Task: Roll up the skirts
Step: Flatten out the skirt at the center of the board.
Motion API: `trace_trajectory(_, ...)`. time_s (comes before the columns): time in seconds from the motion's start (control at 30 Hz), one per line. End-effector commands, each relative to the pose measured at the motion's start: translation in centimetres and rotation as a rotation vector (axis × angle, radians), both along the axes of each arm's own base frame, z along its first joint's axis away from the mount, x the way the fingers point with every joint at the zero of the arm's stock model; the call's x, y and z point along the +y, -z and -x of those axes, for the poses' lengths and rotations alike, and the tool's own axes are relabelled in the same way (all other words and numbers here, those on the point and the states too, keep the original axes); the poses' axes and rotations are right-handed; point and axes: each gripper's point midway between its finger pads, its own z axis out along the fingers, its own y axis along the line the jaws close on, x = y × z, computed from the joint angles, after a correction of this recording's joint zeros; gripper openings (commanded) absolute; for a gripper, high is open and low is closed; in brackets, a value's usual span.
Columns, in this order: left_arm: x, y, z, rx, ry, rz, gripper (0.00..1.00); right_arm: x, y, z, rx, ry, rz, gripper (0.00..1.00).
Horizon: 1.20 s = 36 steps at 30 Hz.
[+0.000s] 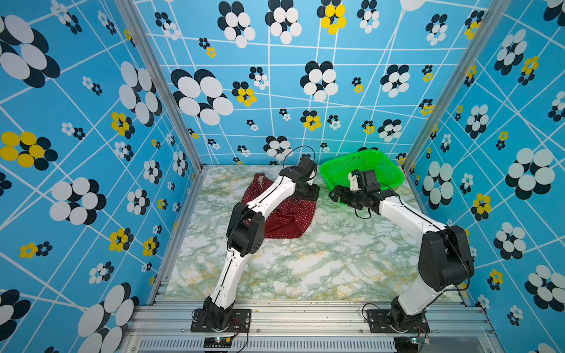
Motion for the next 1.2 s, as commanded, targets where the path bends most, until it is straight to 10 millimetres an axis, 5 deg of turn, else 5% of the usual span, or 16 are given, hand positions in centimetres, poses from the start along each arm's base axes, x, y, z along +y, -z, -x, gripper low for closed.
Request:
trace_trajectory(0.0,5.3,-7.3,-1.8,-0.136,-0.09,0.058,0.66,1.4,-0.1,0.6,0.012,-0.068,0.003,0.99)
trace_trajectory(0.2,18.9,-4.2,-3.8,-0.056,-0.434,0.145,0.65,7.4,-2.0,-0.8,-0.03,-0.228,0.056,0.99)
trace_trajectory(0.3,22.1,-1.2,-4.5,0.025,-0.476,0.094,0.64,11.3,-3.6,-1.6,-0.048,-0.314,0.074,0.99)
trace_trajectory(0.57,23.5,5.4,-7.4,0.118,-0.51,0.039,0.66,16.5,-2.9,-4.3,0.025,-0.335,-0.046,0.95)
trace_trajectory(0.7,24.5,7.8,-8.7,0.159,-0.528,0.003,0.66,19.9,-0.8,-4.2,0.09,-0.368,-0.106,0.92)
trace_trajectory(0.9,27.4,7.9,-10.6,0.125,-0.605,0.004,0.67,22.7,2.6,-3.1,0.152,-0.395,-0.07,0.93)
trace_trajectory(1.03,28.4,6.3,-11.5,0.068,-0.636,0.01,0.69,22.6,4.7,-3.2,0.192,-0.364,-0.046,0.93)
trace_trajectory(1.17,28.8,7.1,-12.2,0.093,-0.645,-0.017,0.7,22.7,6.1,-3.7,0.21,-0.326,-0.043,0.95)
